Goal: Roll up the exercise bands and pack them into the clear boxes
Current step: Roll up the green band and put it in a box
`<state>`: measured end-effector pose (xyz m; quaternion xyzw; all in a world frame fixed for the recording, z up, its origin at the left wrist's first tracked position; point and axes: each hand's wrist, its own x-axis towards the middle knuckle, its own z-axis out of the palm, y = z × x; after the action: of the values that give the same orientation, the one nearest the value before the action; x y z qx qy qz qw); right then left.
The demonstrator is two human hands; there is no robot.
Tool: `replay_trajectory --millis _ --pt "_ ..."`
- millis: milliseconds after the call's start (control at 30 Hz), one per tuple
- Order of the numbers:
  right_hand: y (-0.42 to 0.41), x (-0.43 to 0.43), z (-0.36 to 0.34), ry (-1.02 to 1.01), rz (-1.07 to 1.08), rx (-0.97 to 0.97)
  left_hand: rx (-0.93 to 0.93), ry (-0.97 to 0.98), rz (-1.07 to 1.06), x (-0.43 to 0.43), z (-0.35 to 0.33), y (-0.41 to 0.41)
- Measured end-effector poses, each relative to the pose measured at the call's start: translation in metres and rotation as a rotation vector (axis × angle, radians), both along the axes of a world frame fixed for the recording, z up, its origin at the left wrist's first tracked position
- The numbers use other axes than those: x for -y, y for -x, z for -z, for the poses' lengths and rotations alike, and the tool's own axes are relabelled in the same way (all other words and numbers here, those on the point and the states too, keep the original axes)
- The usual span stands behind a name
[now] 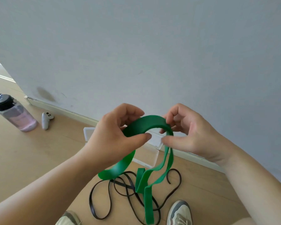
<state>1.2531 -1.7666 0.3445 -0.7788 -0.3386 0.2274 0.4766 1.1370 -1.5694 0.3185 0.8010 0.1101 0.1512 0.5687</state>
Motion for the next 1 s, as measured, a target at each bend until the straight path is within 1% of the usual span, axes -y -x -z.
replay_trajectory --millis 67,167,200,267,333,400,467,500,533,633,733,767,833,900,1000 --pt "0.007 -0.006 0.001 -0.019 -0.038 -0.029 0.022 -0.019 0.025 0.005 -0.002 0.003" --pt "0.011 -0.015 0.001 -0.086 -0.005 0.004 0.033 -0.068 0.078 0.011 -0.004 0.004" --pt "0.011 -0.016 0.001 -0.081 0.002 0.021 0.038 -0.087 0.090 0.011 -0.003 0.004" --pt "0.011 -0.017 0.000 -0.028 -0.024 0.041 0.067 -0.160 0.122 0.009 0.002 0.003" --pt "0.012 -0.017 -0.001 0.051 -0.045 0.081 0.076 -0.295 0.171 0.006 0.008 0.001" --pt "0.014 -0.018 -0.001 0.101 -0.050 0.118 -0.007 -0.452 0.240 0.003 0.014 -0.001" --pt "0.015 -0.018 -0.001 0.124 -0.043 0.152 -0.142 -0.573 0.300 -0.002 0.021 -0.003" --pt "0.014 -0.016 -0.002 0.140 -0.038 0.162 -0.205 -0.577 0.322 -0.004 0.022 -0.003" --pt "0.012 -0.014 -0.003 0.156 -0.033 0.166 -0.250 -0.530 0.339 -0.007 0.023 -0.003" --pt "0.002 -0.001 -0.006 0.167 0.024 0.158 -0.283 -0.365 0.319 -0.019 0.019 -0.002" --pt "-0.006 0.011 -0.005 0.174 0.045 0.125 -0.212 -0.231 0.269 -0.027 0.014 0.000" --pt "-0.007 0.013 -0.004 0.186 0.036 0.099 -0.185 -0.219 0.257 -0.026 0.012 0.002" --pt "-0.005 0.015 -0.002 0.188 -0.004 0.018 -0.127 -0.257 0.216 -0.023 0.011 0.007" --pt "0.001 0.010 0.000 0.136 -0.043 -0.041 -0.062 -0.290 0.175 -0.021 0.010 0.010" --pt "0.017 -0.005 0.005 0.094 -0.013 -0.028 -0.005 -0.271 0.159 -0.017 0.010 0.011"
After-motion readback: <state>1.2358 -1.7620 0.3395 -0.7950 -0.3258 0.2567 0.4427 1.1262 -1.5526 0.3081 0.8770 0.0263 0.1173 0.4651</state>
